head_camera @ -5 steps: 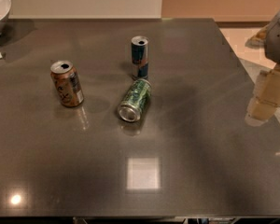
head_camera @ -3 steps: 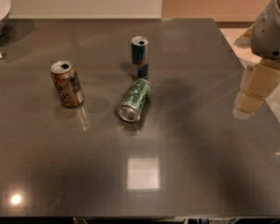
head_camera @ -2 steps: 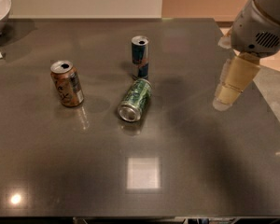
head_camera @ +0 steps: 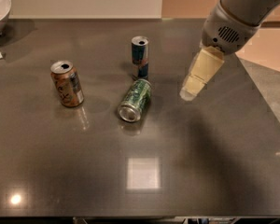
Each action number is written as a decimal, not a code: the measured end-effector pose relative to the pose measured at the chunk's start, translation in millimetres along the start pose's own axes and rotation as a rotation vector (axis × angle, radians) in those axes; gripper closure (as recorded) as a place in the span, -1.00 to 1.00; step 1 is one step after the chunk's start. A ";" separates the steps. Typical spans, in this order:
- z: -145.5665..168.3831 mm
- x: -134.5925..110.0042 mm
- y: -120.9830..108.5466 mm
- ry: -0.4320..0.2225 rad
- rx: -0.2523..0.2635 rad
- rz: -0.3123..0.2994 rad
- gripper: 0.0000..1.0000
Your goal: Pick green can
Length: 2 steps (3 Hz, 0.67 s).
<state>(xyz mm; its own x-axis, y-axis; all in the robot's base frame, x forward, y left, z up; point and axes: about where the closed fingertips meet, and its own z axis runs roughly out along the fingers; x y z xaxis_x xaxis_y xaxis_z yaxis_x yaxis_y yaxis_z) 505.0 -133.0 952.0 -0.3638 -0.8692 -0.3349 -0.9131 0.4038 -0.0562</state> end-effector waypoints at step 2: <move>18.1 -34.6 -9.3 0.006 0.070 0.279 -1.00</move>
Offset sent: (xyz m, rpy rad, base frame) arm 0.0360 0.0462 -0.0082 0.0555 0.0592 -0.5423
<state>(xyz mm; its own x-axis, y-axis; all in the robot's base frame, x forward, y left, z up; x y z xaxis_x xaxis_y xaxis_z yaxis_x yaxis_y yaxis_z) 529.4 -101.5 947.1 -0.6009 -0.7230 -0.3408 -0.7624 0.6465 -0.0274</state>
